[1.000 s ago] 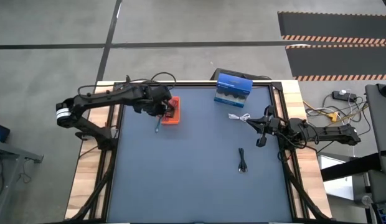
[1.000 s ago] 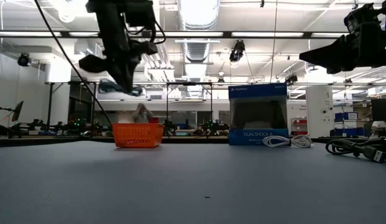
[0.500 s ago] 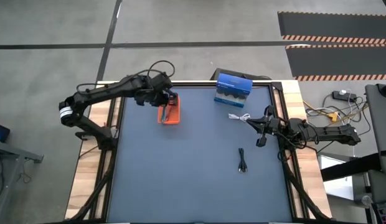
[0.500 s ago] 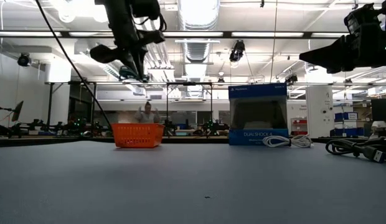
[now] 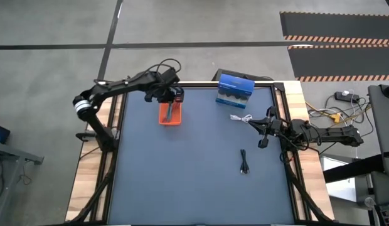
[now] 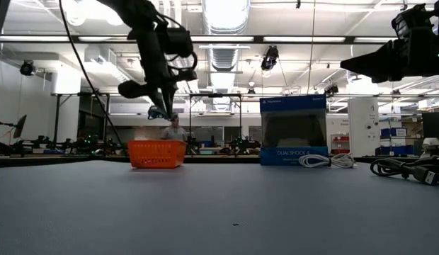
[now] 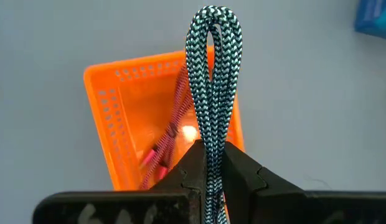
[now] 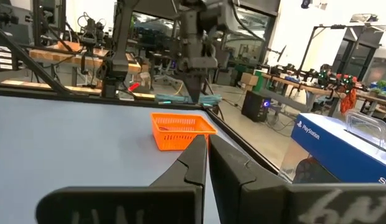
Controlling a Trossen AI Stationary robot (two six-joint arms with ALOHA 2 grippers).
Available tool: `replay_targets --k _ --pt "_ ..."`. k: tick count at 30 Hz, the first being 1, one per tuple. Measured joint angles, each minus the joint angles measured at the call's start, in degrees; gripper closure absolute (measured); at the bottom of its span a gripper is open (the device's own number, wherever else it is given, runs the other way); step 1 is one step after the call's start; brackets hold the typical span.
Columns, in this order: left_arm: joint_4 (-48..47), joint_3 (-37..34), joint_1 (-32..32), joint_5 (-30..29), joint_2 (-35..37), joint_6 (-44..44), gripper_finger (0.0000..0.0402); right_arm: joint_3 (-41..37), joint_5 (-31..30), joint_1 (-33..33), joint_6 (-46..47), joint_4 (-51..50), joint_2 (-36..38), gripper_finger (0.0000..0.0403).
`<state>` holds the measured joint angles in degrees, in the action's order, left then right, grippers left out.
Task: Pick and place USB-C Cables
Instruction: Put the green charger cable into the orange bin
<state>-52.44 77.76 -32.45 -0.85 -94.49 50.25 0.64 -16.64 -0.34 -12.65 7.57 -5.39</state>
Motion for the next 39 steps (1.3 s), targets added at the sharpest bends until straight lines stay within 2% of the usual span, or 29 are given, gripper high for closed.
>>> replay_targets --k 5,14,24,39 --pt "0.18 -0.2 -2.16 0.58 -2.18 -2.7 0.0387 -0.01 -0.01 0.0 -0.08 -0.02 -0.01 0.0394" --pt "0.89 -0.24 -2.31 1.74 -3.77 -6.13 0.0387 -0.01 0.0 0.0 -0.06 0.0 -0.01 0.0394" --pt "1.31 -0.59 -2.24 2.74 -3.77 -20.7 0.0387 -0.02 0.0 0.0 -0.03 0.26 -0.01 0.0394" --pt "6.08 -4.3 -2.1 2.55 -3.83 -21.92 0.0387 0.0 0.0 0.0 0.0 0.39 -0.02 0.0394"
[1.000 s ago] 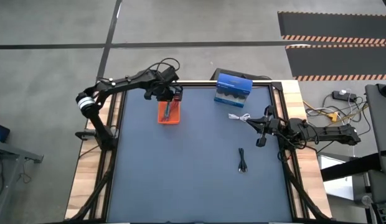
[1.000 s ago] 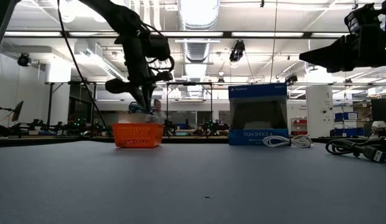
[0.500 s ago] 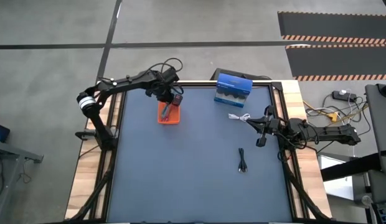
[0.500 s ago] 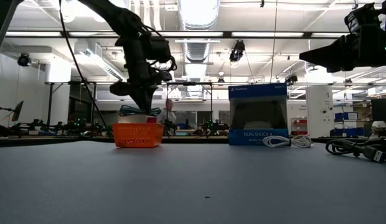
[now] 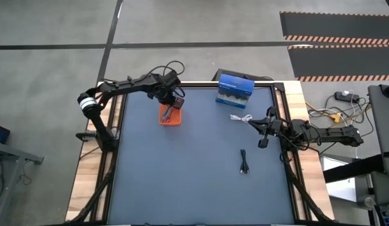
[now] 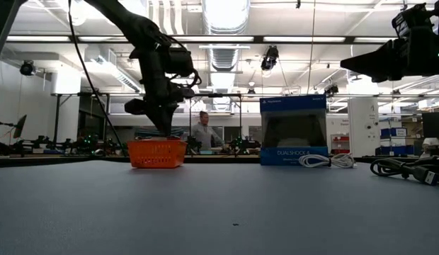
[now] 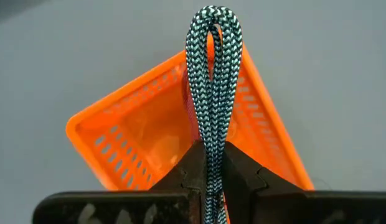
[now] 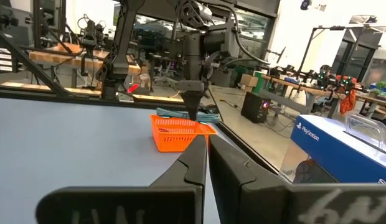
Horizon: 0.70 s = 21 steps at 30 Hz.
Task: Pick and place USB-C Cables
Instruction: Put the green charger cable into the orange bin
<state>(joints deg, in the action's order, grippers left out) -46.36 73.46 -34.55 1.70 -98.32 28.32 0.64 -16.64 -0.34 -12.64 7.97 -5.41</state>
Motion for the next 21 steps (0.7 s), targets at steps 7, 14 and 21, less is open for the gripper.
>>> replay_targets --k 7,14,21 --pt "5.38 -2.22 0.07 -0.12 0.0 2.61 0.0387 -0.01 0.0 0.0 0.0 -0.01 0.0 0.0394" --pt "4.95 -3.71 0.1 -0.1 0.02 2.6 0.0387 0.0 0.0 0.0 0.0 -0.02 0.0 0.0394" --pt "5.38 -4.92 0.1 -0.32 0.05 2.55 0.0387 -0.01 0.0 0.0 0.0 -0.04 0.01 0.0394"
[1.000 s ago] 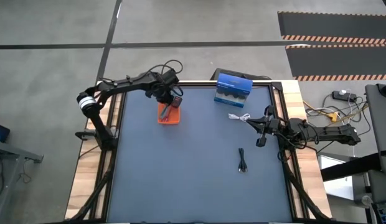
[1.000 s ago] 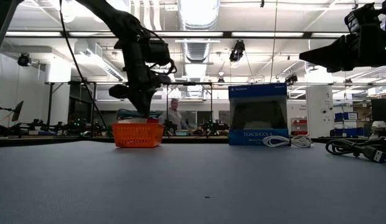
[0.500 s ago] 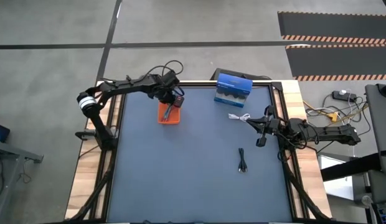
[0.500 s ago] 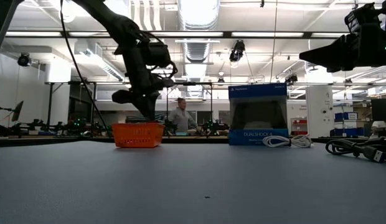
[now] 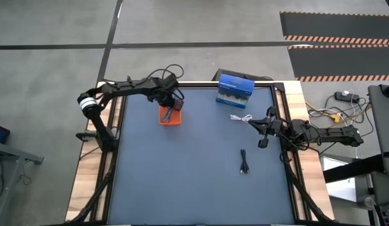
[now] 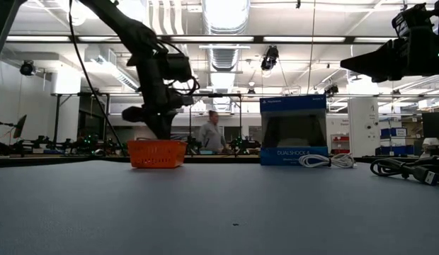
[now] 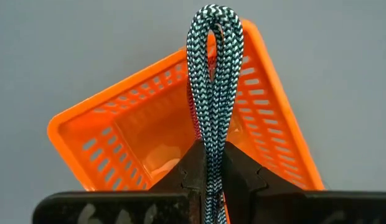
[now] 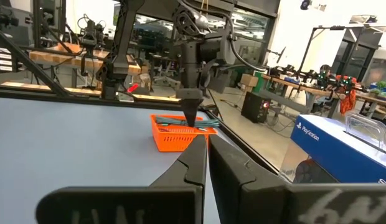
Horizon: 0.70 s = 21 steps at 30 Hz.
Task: Pick and place USB-C Cables
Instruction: Put the green charger cable into the orange bin
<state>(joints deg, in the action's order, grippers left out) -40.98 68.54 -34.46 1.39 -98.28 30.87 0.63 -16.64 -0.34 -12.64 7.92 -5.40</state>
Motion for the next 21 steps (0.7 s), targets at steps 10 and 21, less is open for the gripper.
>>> replay_targets --k 10,21 --pt "0.5 -2.3 0.02 -0.17 0.06 0.16 0.0387 0.0 0.0 0.0 0.0 -0.02 -0.01 0.0394" --pt "1.5 -2.37 0.07 -0.53 0.06 0.22 0.0387 0.02 0.0 0.0 0.0 -0.02 0.0 0.0394"
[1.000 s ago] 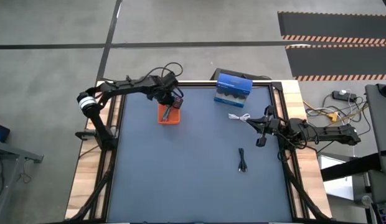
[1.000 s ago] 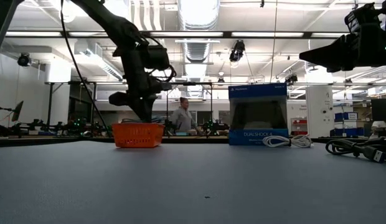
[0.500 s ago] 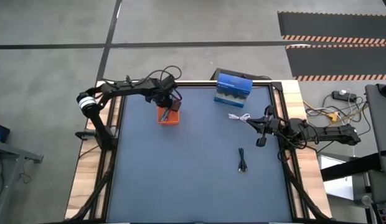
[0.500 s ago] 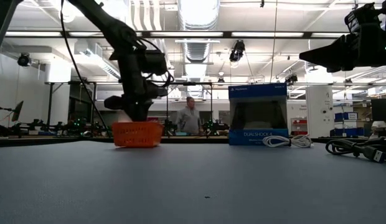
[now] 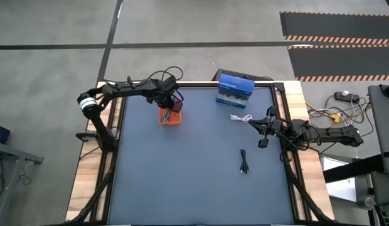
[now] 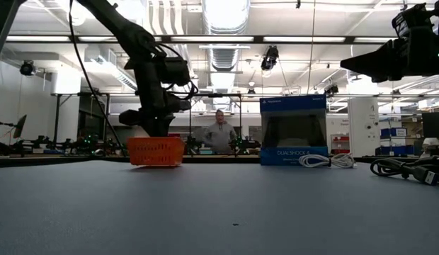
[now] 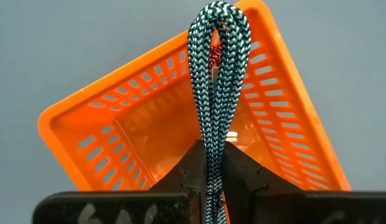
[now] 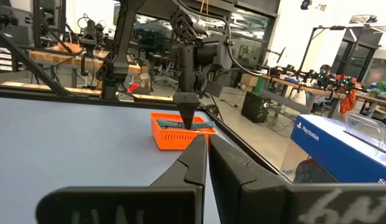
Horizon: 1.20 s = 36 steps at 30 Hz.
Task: Pick and place USB-C Cables
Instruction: Put the green charger cable into the orange bin
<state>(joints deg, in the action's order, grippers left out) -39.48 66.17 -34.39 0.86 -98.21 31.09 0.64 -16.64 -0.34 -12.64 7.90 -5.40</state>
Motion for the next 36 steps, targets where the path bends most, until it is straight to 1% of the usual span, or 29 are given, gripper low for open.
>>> replay_targets --k 9,23,27,36 --pt "0.0 -0.04 0.07 -1.0 0.0 -0.02 0.0385 0.0 0.0 0.0 0.0 -0.02 -0.01 0.0394" --pt "-0.04 -0.07 0.35 -1.39 0.0 -0.1 0.0359 0.0 0.0 0.0 -0.02 -0.02 0.01 0.0394" --pt "-0.03 -0.07 0.37 -1.39 0.0 -0.44 0.0345 -0.02 0.0 0.0 -0.45 -0.01 0.0 0.0394" --pt "-0.04 0.19 0.39 -1.36 0.0 -0.44 0.0294 -0.02 0.0 0.0 -0.9 0.0 -0.01 0.0394"
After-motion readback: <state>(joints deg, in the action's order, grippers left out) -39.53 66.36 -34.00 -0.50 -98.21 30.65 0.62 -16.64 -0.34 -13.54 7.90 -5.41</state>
